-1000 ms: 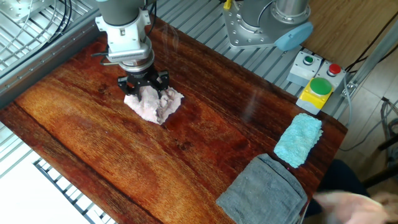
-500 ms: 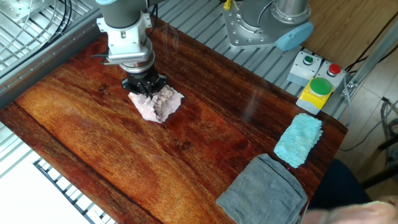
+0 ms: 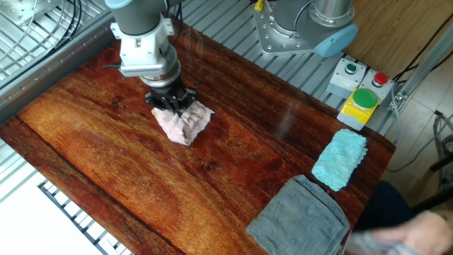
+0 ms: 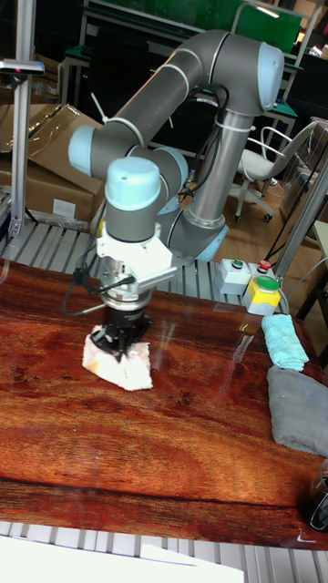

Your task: Clean the table with a cloth

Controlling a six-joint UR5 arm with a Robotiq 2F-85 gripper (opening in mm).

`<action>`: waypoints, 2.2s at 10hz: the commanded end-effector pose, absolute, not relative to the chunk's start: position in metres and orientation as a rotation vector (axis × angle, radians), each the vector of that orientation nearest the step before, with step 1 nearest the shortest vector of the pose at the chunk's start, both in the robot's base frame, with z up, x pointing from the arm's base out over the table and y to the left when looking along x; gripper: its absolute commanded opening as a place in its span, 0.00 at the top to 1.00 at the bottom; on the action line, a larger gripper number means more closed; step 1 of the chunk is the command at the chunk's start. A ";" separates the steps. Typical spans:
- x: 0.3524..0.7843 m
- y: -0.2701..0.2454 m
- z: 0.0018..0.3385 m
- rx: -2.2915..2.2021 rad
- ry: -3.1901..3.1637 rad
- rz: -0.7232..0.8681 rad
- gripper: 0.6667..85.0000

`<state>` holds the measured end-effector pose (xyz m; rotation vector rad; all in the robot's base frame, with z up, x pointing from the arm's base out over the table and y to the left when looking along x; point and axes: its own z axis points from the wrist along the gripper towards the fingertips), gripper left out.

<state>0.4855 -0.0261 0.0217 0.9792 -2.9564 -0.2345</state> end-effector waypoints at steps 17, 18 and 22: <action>0.462 0.080 0.046 0.596 -3.010 -0.411 1.00; 0.458 0.073 0.042 0.618 -3.020 -0.412 1.00; 0.453 0.027 0.039 0.800 -3.017 -0.331 1.00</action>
